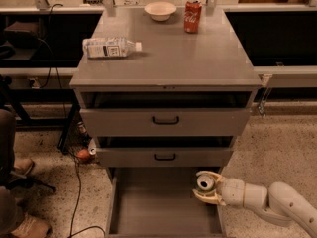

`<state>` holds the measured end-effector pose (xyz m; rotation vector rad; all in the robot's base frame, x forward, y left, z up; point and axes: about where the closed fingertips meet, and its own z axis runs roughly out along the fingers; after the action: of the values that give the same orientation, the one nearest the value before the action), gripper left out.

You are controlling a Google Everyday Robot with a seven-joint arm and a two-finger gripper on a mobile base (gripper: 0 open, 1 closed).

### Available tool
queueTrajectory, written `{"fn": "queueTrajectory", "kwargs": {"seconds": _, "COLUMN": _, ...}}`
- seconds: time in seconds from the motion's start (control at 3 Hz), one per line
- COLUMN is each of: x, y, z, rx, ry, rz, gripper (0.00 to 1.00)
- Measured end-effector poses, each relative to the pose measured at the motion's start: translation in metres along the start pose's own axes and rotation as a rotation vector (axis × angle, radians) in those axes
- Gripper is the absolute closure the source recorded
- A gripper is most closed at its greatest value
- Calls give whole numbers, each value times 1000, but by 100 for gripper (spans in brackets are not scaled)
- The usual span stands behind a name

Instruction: Pick green can from bottom drawer and place on counter

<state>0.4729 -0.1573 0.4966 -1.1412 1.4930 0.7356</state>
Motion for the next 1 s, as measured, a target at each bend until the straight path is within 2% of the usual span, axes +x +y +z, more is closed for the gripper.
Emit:
{"fn": "queueTrajectory", "kwargs": {"seconds": 0.33, "x": -43, "y": -16, "z": -21, "rx": 20, "ry": 0, "rz": 20, "gripper": 100}}
{"fn": "queueTrajectory", "kwargs": {"seconds": 0.67, "x": -101, "y": -35, "z": -49, "rx": 45, "ry": 15, "rz": 11, "gripper": 100}}
{"fn": "queueTrajectory", "kwargs": {"seconds": 1.0, "x": -203, "y": -70, "z": -87, "rx": 96, "ry": 32, "rz": 1, "gripper": 100}}
